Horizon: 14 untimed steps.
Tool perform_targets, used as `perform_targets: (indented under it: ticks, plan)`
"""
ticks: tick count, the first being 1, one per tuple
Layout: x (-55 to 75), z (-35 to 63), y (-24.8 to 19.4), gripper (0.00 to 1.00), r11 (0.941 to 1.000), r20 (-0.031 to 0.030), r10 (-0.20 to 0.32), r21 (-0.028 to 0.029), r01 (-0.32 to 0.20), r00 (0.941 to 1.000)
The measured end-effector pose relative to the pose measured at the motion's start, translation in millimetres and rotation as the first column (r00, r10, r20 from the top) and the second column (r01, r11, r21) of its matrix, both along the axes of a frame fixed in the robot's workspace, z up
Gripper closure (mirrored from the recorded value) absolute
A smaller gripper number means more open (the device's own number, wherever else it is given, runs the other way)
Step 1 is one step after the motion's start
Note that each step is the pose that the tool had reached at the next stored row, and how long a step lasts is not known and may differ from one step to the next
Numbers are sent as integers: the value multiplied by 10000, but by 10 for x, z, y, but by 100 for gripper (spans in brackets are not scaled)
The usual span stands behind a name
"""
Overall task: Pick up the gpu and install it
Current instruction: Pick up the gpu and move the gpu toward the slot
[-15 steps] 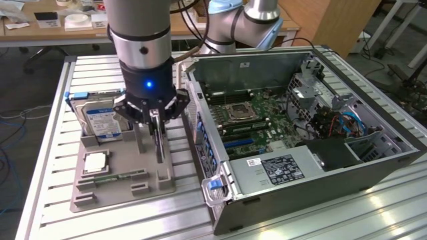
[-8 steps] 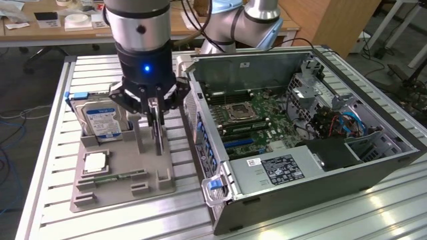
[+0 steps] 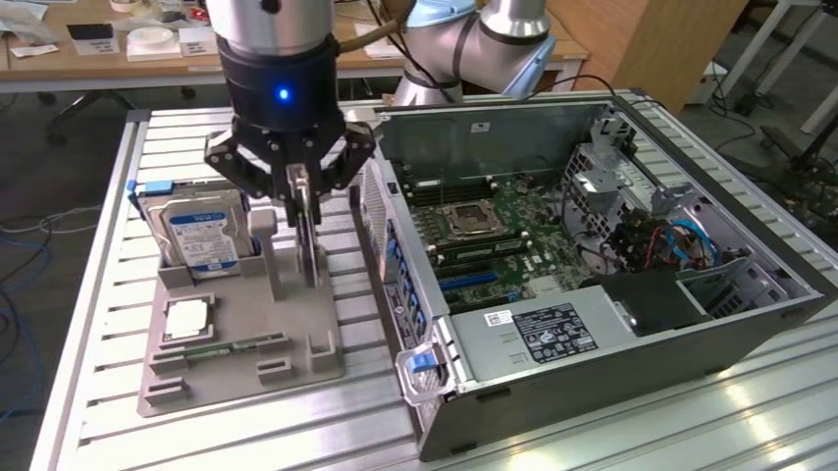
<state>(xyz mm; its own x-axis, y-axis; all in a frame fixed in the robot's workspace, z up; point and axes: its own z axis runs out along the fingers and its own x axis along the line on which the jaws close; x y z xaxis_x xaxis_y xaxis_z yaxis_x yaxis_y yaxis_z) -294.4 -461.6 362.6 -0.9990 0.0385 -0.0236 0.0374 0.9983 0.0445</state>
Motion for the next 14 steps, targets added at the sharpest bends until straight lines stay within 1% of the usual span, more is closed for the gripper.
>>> perform_targets:
  ticks: [8,11,14]
  plan:
    - [0,257,0,73,10000,2,0,0,0,10000]
    - [0,317,0,73,10000,2,0,0,0,10000]
    - [0,354,0,73,10000,2,1,-3,-1,10000]
